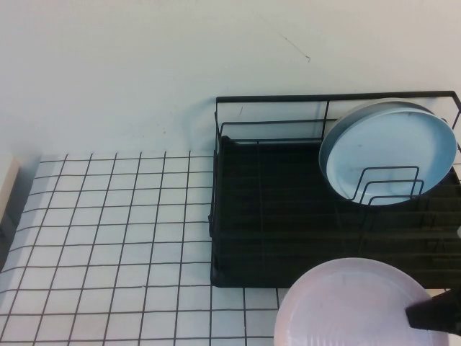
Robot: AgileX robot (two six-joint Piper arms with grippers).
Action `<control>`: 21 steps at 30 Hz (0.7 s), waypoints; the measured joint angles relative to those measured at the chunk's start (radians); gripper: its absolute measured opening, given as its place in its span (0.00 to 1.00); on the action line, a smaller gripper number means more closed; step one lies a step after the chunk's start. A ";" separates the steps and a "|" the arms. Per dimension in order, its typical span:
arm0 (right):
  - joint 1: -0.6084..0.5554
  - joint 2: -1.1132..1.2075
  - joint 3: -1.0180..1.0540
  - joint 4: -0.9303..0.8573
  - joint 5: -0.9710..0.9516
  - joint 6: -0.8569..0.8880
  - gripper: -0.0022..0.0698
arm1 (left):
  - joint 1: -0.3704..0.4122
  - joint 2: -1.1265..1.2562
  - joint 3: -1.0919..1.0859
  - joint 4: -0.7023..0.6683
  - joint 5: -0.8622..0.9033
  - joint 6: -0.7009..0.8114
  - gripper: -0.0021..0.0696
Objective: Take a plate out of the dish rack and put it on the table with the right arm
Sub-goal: Place the plate from the table
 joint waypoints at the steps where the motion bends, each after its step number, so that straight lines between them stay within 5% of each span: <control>1: 0.000 0.025 0.000 0.002 -0.002 -0.009 0.14 | 0.000 0.000 0.000 0.000 0.000 0.000 0.02; 6: 0.000 0.126 0.000 0.019 -0.009 -0.068 0.17 | 0.000 0.000 0.000 0.000 0.000 0.000 0.02; 15: 0.000 0.164 -0.056 -0.007 0.028 -0.130 0.70 | 0.000 0.000 0.000 0.000 0.000 0.000 0.02; 21: 0.000 0.166 -0.208 -0.143 0.144 -0.004 0.76 | 0.000 0.000 0.000 0.000 0.000 0.000 0.02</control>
